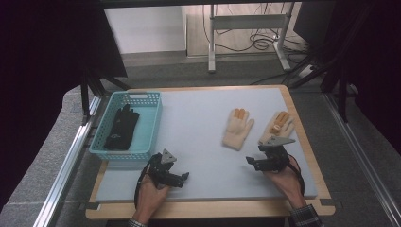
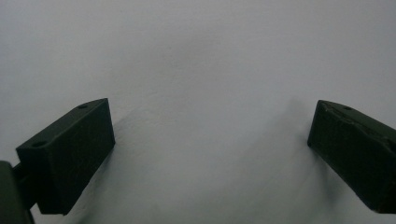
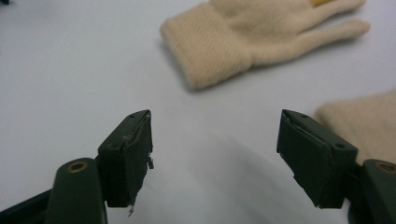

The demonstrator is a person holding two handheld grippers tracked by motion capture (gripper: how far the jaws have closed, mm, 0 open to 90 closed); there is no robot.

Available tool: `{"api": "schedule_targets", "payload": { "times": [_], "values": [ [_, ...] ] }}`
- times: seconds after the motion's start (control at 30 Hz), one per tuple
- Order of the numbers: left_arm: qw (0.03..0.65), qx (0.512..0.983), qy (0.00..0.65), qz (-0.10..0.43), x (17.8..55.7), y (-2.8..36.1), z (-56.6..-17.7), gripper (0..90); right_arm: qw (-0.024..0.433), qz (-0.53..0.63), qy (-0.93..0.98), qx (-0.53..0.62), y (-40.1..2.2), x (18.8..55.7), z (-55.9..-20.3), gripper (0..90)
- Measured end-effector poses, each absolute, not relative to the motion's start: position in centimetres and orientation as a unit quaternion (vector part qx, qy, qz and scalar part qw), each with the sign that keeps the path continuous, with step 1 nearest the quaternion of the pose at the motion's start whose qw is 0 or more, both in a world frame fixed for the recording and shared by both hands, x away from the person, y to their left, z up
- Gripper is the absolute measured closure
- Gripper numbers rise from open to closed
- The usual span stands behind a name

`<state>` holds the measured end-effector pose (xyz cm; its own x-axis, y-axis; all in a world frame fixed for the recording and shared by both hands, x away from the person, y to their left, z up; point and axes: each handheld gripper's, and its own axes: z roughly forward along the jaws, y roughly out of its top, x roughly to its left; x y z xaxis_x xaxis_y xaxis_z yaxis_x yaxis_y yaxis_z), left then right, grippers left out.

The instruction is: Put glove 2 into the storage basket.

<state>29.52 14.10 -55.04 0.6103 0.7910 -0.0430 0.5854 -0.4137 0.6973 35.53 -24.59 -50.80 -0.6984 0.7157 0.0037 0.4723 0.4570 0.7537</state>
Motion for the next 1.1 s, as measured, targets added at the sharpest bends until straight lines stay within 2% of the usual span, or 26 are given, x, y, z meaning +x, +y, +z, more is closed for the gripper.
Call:
{"api": "schedule_targets", "payload": {
  "times": [0.33,0.67,0.87,0.97,1.1],
  "values": [
    [0.347,0.828,0.416,0.148,29.5,14.1,-55.0,0.9,0.163,0.385,0.834,0.361,-23.6,39.1,-49.7,35.6],
    [0.345,0.829,0.414,0.148,29.5,14.1,-55.0,0.9,0.170,0.377,0.836,0.361,-21.9,42.3,-49.7,38.7],
    [0.345,0.829,0.414,0.149,29.5,14.2,-55.0,0.9,0.182,0.369,0.839,0.356,-21.0,44.2,-49.5,47.8],
    [0.346,0.829,0.414,0.149,29.5,14.1,-55.0,0.9,0.180,0.370,0.840,0.354,-20.4,45.2,-49.3,46.7],
    [0.345,0.829,0.414,0.149,29.5,14.2,-55.0,0.9,0.181,0.364,0.844,0.350,-19.3,46.4,-50.0,31.1]
  ]
}}
